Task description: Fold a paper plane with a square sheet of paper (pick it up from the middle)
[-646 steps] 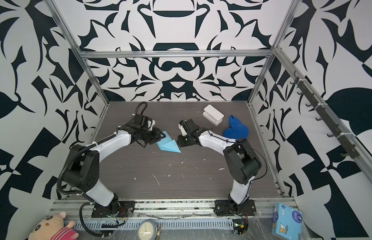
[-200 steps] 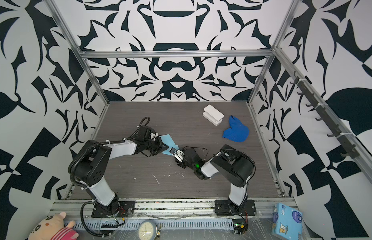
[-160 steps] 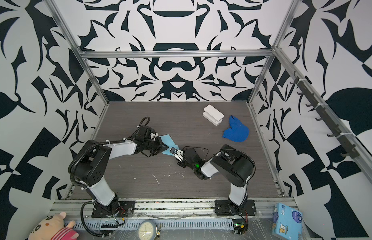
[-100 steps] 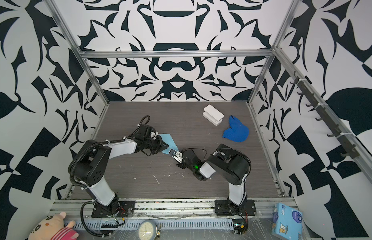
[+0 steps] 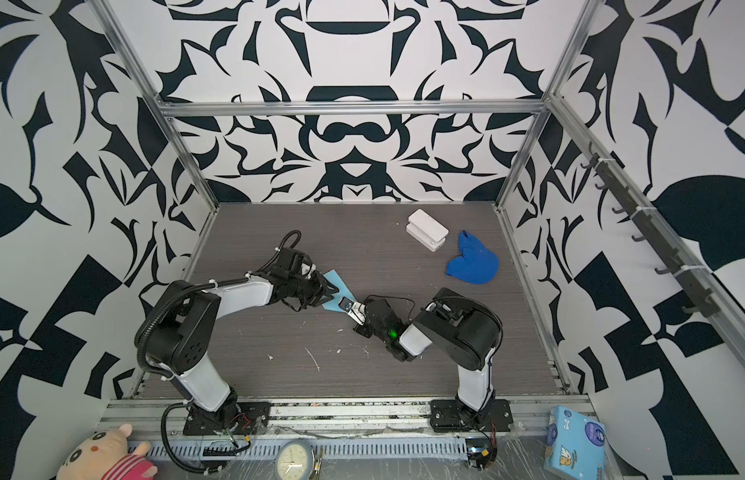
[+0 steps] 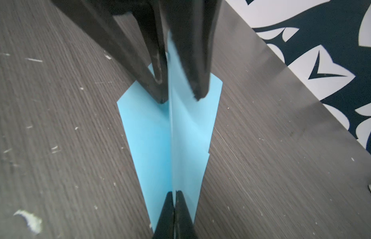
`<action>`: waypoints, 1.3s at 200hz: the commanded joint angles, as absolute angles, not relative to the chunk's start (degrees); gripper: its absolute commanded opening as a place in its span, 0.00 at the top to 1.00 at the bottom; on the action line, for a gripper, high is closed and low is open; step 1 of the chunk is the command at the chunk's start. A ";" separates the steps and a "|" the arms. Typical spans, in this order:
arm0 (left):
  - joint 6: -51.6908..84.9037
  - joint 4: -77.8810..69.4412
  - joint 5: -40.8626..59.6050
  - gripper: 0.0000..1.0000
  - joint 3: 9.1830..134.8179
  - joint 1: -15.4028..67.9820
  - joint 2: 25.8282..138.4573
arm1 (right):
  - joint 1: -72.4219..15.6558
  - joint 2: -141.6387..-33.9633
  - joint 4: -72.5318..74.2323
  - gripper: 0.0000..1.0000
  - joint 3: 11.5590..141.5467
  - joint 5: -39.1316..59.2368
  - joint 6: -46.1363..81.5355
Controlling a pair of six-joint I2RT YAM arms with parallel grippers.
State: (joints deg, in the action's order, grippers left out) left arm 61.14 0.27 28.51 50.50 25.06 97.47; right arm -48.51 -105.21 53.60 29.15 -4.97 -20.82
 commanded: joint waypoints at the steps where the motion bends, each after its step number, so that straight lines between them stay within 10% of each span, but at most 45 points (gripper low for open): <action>1: 60.22 2.11 26.47 0.51 51.04 22.65 92.45 | -48.63 -101.25 48.03 0.96 32.11 -1.90 -16.44; 63: 59.52 -0.23 22.44 0.36 45.05 17.55 83.18 | -47.42 -99.88 34.61 1.00 38.12 5.61 -5.38; 260: 58.98 -15.17 26.68 0.45 38.78 20.72 85.95 | -38.36 -106.96 37.79 0.98 41.36 24.94 22.52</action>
State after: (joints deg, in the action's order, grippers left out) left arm 59.70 -12.97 25.45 38.87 19.46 84.09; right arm -38.63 -106.96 36.03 39.81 23.09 19.55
